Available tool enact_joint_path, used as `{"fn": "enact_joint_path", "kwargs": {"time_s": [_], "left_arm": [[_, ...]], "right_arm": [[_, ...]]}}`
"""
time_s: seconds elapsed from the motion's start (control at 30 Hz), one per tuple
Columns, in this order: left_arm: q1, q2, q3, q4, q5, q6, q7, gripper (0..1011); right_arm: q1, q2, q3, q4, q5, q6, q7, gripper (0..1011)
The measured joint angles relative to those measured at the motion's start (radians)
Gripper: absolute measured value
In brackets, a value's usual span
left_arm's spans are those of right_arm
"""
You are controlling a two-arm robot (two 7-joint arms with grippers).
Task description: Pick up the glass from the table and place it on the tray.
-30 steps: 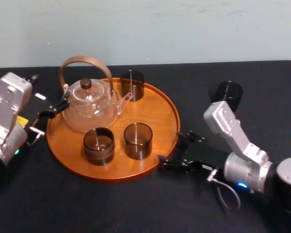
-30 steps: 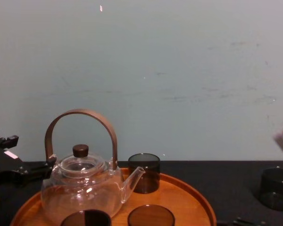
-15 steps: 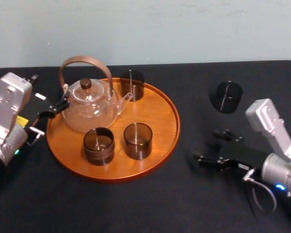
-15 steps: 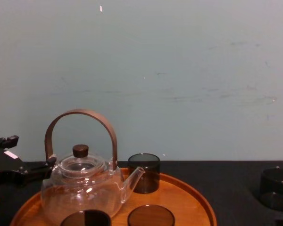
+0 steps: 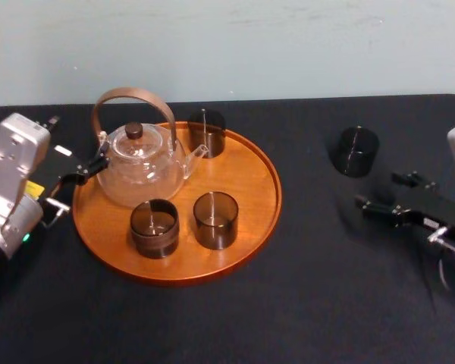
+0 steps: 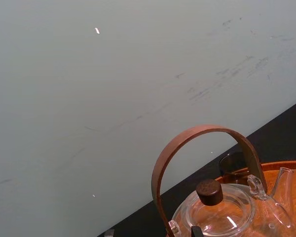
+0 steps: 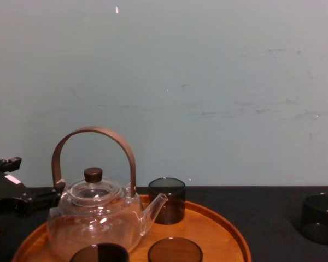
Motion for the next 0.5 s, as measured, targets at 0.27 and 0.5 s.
{"fn": "enact_joint_path", "kwargs": {"time_s": [0.27, 0.5], "left_arm": [[0.0, 0.0, 0.0, 0.0, 0.0, 0.0, 0.0, 1010], [0.0, 0.0, 0.0, 0.0, 0.0, 0.0, 0.0, 1009]], "right_arm": [[0.058, -0.012, 0.022, 0.098, 0.007, -0.002, -0.01, 1002], [0.119, -0.033, 0.016, 0.176, 0.01, -0.011, -0.003, 1002]]}}
